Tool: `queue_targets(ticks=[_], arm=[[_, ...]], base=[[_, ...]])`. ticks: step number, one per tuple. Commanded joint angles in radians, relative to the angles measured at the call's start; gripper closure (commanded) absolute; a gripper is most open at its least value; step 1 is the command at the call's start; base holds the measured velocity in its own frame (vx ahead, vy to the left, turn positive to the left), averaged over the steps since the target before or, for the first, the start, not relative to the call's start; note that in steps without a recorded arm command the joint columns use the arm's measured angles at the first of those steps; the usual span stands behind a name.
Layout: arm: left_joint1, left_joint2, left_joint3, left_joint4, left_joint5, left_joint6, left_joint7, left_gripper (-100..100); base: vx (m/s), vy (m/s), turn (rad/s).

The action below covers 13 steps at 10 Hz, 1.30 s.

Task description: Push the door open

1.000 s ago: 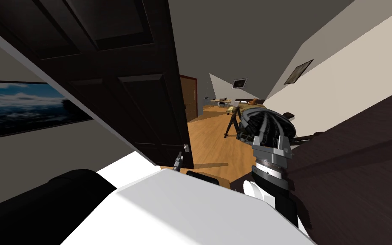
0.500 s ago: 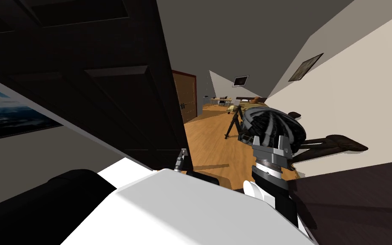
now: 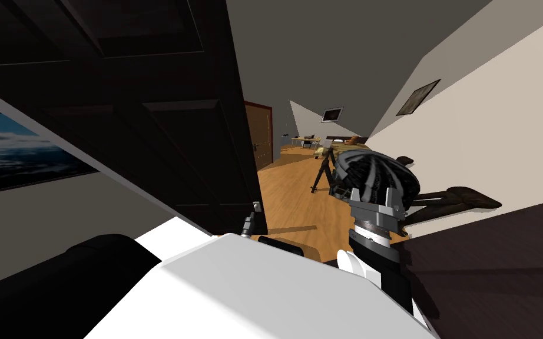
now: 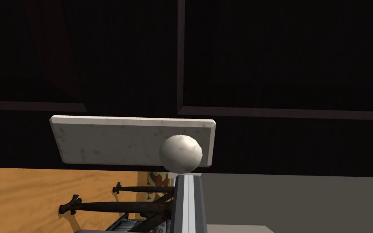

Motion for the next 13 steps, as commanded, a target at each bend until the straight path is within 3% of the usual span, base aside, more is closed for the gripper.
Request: queue_targets(ticks=[1, 2, 4, 6, 7, 8, 9, 11, 13], arm=[[0.000, 0.000, 0.000, 0.000, 0.000, 0.000, 0.000, 100], [0.011, 0.029, -0.021, -0.003, 0.009, 0.006, -0.014, -100], [0.032, 0.044, -0.064, -0.008, 0.027, 0.018, -0.040, -100], [0.053, 0.015, -0.107, -0.013, 0.045, 0.030, -0.067, -100], [0.060, -0.007, -0.122, -0.014, 0.052, 0.034, -0.077, -100], [0.062, -0.016, -0.126, -0.015, 0.054, 0.035, -0.080, -100], [0.064, -0.006, -0.122, -0.019, 0.051, 0.035, -0.073, -100], [0.054, 0.039, -0.116, -0.015, 0.051, 0.031, -0.075, -100], [0.044, 0.047, -0.109, -0.009, 0.051, 0.028, -0.075, -100]], base=[[0.000, 0.000, 0.000], [-0.034, -0.013, 0.161], [-0.063, -0.032, 0.234], [-0.089, -0.039, 0.212], [-0.082, -0.029, 0.157], [-0.056, -0.017, 0.062], [-0.022, -0.008, 0.006], [0.126, 0.004, -0.012], [0.233, 0.009, -0.012]])
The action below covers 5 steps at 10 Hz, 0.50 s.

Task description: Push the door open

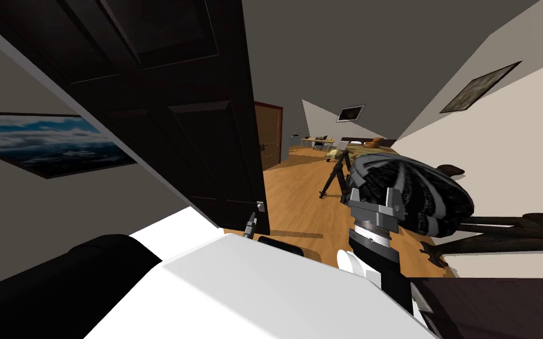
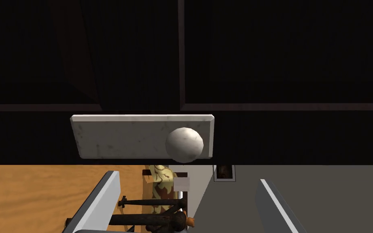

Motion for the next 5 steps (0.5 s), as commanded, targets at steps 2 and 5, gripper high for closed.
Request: queue_targets(ticks=[2, 5], arm=[[-0.015, -0.026, 0.010, 0.009, -0.001, -0.002, 0.001, -100], [-0.018, -0.052, 0.013, 0.004, -0.001, -0.009, 0.001, -100]], base=[[0.241, 0.008, -0.010], [0.168, 0.016, -0.009]])
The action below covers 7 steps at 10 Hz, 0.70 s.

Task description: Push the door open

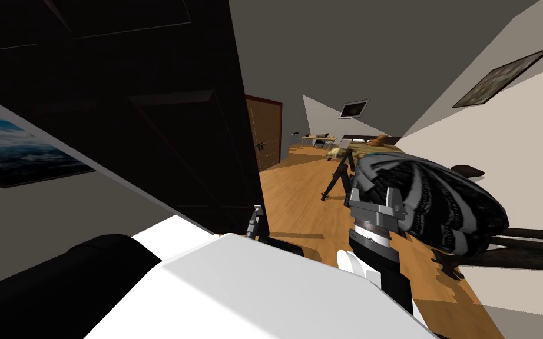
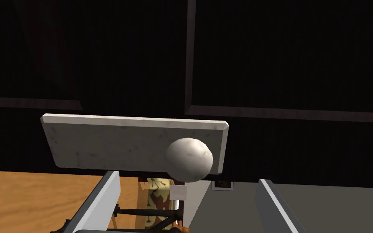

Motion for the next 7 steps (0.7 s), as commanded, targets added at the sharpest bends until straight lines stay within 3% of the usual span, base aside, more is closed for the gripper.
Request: queue_targets(ticks=[1, 6, 7], arm=[[0.001, 0.002, 0.000, -0.001, 0.000, 0.000, 0.000, 100], [0.001, 0.002, 0.000, -0.001, 0.000, 0.000, 0.000, 100], [0.008, 0.034, 0.000, -0.003, 0.012, 0.005, -0.006, -100]], base=[[-0.007, -0.001, 0.004], [-0.018, -0.001, 0.000], [-0.020, -0.009, 0.028]])
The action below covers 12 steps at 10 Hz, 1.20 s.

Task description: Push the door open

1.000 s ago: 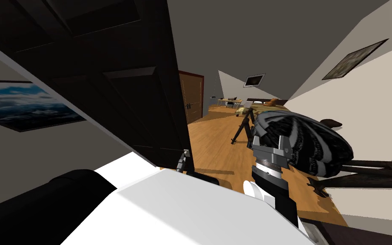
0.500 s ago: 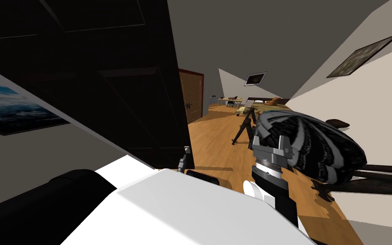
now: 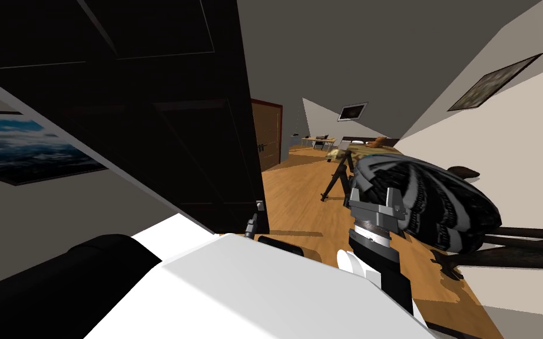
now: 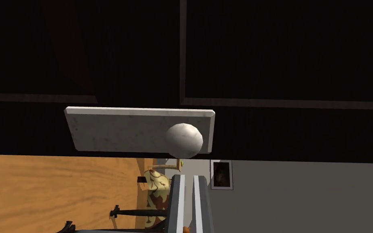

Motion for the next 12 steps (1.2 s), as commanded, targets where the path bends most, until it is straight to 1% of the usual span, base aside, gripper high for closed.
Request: queue_targets(ticks=[1, 2, 3, 5, 6, 7, 9, 10, 11, 12], arm=[[0.014, 0.030, -0.001, -0.003, 0.016, 0.010, -0.009, -100], [0.026, 0.036, -0.001, -0.008, 0.037, 0.018, -0.019, -100], [0.037, 0.015, 0.000, -0.012, 0.056, 0.026, -0.029, -100], [0.046, -0.028, 0.000, -0.015, 0.073, 0.032, -0.037, -100], [0.044, -0.015, 0.000, -0.014, 0.068, 0.030, -0.034, -100], [0.038, 0.016, 0.004, -0.012, 0.069, 0.029, -0.035, -100], [0.027, 0.037, 0.011, -0.006, 0.070, 0.026, -0.035, -100], [0.022, 0.036, 0.014, -0.004, 0.070, 0.024, -0.035, -100], [0.017, 0.028, 0.017, -0.002, 0.071, 0.023, -0.036, -100], [0.013, 0.015, 0.020, 0.000, 0.071, 0.022, -0.036, -100]], base=[[-0.049, -0.013, 0.042], [-0.077, -0.037, 0.057], [-0.103, -0.075, 0.055], [-0.093, -0.120, 0.043], [-0.034, -0.064, 0.011], [0.101, 0.035, -0.013], [0.197, 0.076, -0.021], [0.238, 0.051, -0.014], [0.249, 0.027, -0.011], [0.186, 0.007, 0.029]])
